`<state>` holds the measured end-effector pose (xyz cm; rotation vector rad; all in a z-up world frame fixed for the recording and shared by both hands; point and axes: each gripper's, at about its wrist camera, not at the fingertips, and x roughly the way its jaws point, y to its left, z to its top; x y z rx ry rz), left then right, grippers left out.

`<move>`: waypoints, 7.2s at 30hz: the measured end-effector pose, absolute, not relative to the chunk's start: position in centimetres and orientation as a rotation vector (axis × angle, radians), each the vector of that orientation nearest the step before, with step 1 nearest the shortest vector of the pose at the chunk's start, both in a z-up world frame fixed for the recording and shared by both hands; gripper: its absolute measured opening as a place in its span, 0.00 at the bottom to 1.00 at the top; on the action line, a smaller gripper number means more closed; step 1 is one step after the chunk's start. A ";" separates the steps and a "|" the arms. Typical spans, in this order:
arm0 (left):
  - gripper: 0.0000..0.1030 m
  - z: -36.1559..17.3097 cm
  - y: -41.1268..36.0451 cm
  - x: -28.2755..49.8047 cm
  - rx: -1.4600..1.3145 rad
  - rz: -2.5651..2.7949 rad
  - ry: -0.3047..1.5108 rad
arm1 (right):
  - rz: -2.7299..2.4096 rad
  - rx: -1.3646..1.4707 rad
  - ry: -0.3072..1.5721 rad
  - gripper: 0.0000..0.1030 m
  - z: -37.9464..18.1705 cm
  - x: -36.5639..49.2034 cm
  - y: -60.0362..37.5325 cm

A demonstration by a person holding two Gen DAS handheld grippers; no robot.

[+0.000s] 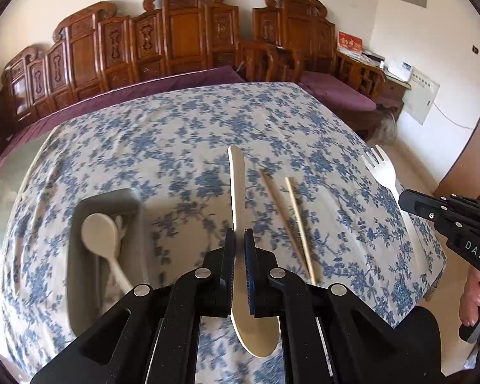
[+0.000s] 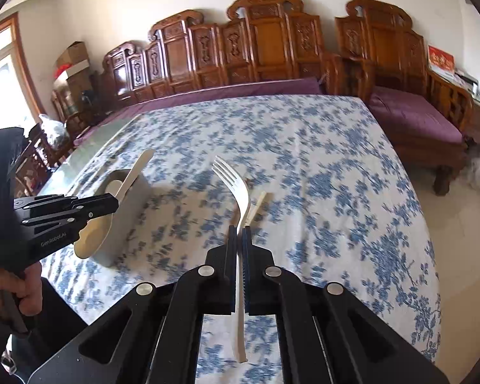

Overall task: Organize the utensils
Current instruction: 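Grasp the small white plastic spoon with the left tool while the right tool holds the fork, then carry the small white spoon into the grey tray and open the left tool, then lower the white plastic fork into the grey tray and open the right tool, then move the right tool to the lighter wooden chopstick and grasp it, then grasp the darker wooden chopstick with the left tool while the right tool holds its chopstick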

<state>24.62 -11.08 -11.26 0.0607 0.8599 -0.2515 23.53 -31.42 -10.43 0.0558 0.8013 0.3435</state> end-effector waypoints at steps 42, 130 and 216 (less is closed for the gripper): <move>0.05 -19.7 5.7 28.9 -0.035 -0.130 1.015 | 0.506 -0.035 0.877 0.04 -12.3 26.3 -13.5; 0.33 -11.5 -2.0 29.0 0.029 -0.225 0.896 | 0.235 -0.005 1.047 0.23 -19.4 32.6 -27.3; 0.04 -13.7 -11.0 31.0 0.095 -0.331 0.994 | 0.276 -0.008 0.967 0.06 -14.7 29.3 -26.6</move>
